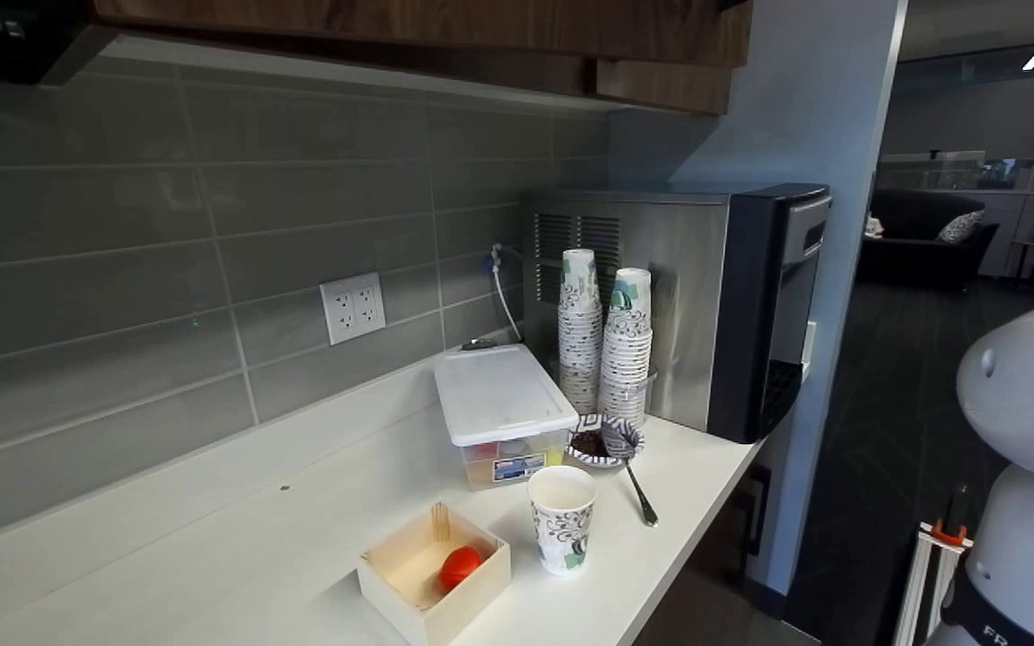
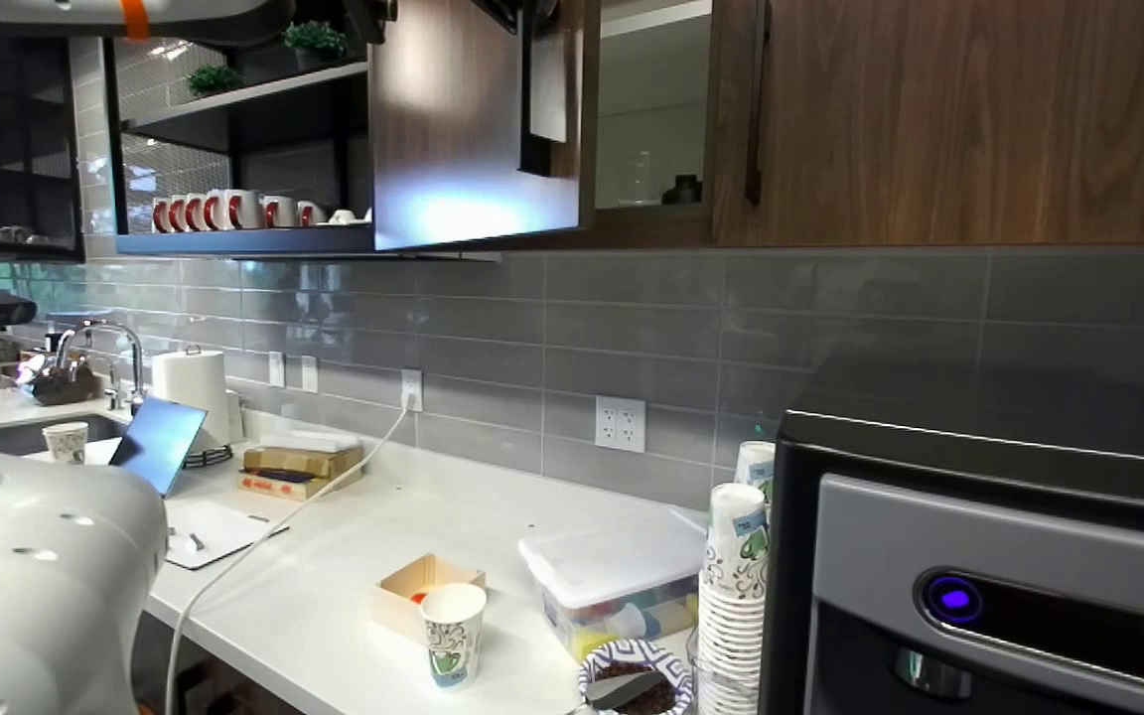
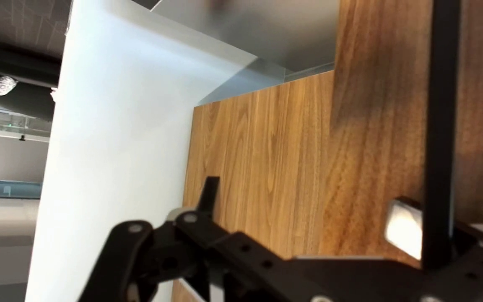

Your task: Open the left door of the cabinet

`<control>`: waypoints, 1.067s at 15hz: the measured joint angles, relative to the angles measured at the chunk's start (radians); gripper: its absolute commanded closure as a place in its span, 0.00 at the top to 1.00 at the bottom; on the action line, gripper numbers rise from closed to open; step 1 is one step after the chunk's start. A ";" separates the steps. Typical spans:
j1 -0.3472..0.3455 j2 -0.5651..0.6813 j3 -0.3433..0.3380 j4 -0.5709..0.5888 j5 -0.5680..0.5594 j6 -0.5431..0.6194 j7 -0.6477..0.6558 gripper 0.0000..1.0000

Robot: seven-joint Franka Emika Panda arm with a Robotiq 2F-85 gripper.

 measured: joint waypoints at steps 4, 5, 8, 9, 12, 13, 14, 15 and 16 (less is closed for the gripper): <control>0.003 -0.013 0.004 0.005 -0.009 -0.035 -0.007 1.00; 0.003 -0.013 0.006 0.006 -0.013 -0.035 -0.007 1.00; 0.004 -0.013 0.007 0.006 -0.017 -0.039 -0.014 1.00; 0.004 -0.012 0.008 0.007 -0.020 -0.040 -0.015 1.00; 0.004 -0.012 0.010 0.006 -0.029 -0.042 -0.016 1.00; 0.004 -0.012 0.011 0.007 -0.031 -0.043 -0.016 1.00; 0.005 -0.011 0.011 0.007 -0.031 -0.043 -0.016 1.00; 0.005 -0.011 0.011 0.006 -0.032 -0.043 -0.016 1.00; 0.005 -0.011 0.011 0.006 -0.034 -0.042 -0.016 1.00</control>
